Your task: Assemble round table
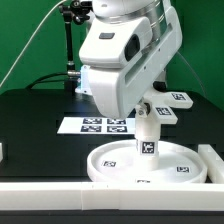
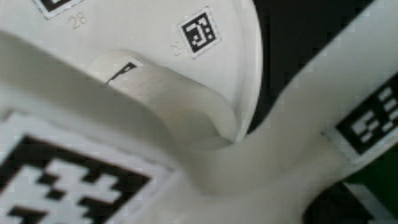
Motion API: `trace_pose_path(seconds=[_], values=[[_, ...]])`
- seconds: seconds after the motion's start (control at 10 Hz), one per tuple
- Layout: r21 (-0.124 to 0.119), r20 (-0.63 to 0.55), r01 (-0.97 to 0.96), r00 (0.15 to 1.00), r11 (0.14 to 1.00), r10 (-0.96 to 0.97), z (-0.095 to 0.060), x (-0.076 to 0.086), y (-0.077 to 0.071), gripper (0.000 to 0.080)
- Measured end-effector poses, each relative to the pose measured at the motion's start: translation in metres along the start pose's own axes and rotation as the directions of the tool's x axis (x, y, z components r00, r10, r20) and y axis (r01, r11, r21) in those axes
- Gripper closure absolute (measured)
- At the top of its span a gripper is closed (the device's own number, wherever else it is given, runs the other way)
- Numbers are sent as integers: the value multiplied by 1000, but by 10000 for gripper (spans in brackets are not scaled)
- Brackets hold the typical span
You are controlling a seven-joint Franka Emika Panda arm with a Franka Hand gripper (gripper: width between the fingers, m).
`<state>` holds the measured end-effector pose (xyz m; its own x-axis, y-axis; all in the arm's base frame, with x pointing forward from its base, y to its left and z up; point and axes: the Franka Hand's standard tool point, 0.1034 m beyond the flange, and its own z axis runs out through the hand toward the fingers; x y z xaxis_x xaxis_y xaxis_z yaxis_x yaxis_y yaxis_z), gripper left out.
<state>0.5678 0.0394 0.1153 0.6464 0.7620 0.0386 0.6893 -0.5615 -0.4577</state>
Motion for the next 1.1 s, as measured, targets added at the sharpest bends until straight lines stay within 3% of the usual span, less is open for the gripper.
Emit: trace_pose_path(seconds=[0.2, 0.9, 1.0, 1.1], values=[[-22, -11, -13, 1000, 1000, 13, 4, -5, 3, 340], [-36, -18, -24, 1000, 999, 23, 6, -11, 6, 340], [-36, -15, -22, 1000, 999, 22, 6, -11, 6, 208], [-34, -3, -14, 1000, 999, 14, 4, -11, 5, 166]])
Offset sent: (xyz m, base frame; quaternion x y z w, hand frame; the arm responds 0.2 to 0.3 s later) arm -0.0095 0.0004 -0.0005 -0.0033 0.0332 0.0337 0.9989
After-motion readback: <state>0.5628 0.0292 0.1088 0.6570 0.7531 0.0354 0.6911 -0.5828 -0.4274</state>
